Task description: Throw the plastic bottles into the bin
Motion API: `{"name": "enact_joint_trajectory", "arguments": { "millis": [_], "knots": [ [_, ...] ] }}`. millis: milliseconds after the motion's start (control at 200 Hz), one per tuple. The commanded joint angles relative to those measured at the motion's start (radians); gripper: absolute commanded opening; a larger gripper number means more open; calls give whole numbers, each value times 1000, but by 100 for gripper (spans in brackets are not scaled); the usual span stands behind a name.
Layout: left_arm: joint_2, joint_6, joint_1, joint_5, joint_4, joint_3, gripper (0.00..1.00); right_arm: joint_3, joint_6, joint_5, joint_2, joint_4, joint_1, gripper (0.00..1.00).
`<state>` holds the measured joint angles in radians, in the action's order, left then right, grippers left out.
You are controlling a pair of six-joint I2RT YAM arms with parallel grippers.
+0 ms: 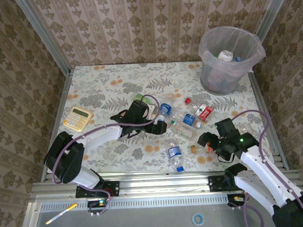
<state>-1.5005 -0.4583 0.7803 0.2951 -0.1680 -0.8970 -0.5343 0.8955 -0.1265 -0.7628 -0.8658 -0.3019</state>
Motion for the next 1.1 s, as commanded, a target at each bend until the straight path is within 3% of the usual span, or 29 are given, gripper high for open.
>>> {"name": "enact_joint_trajectory", "arguments": {
  "millis": [0, 365, 500, 685, 930, 1095],
  "knots": [
    [29, 28, 3, 8, 12, 13, 97, 31, 76, 50, -45, 84, 6, 100],
    [38, 42, -13, 0, 18, 35, 97, 94, 89, 123, -162, 230, 70, 96],
    [36, 41, -22, 12, 25, 38, 97, 93, 73, 126, -222, 274, 80, 85],
    [49, 35, -31, 16, 33, 51, 96, 91, 65, 134, -177, 248, 78, 55],
    [54, 30, -50, 38, 51, 70, 96, 54, 47, 79, 10, 150, 60, 37],
    [52, 29, -58, 53, 76, 69, 96, 9, 66, 23, 78, 157, 18, 35]
  ]
}}
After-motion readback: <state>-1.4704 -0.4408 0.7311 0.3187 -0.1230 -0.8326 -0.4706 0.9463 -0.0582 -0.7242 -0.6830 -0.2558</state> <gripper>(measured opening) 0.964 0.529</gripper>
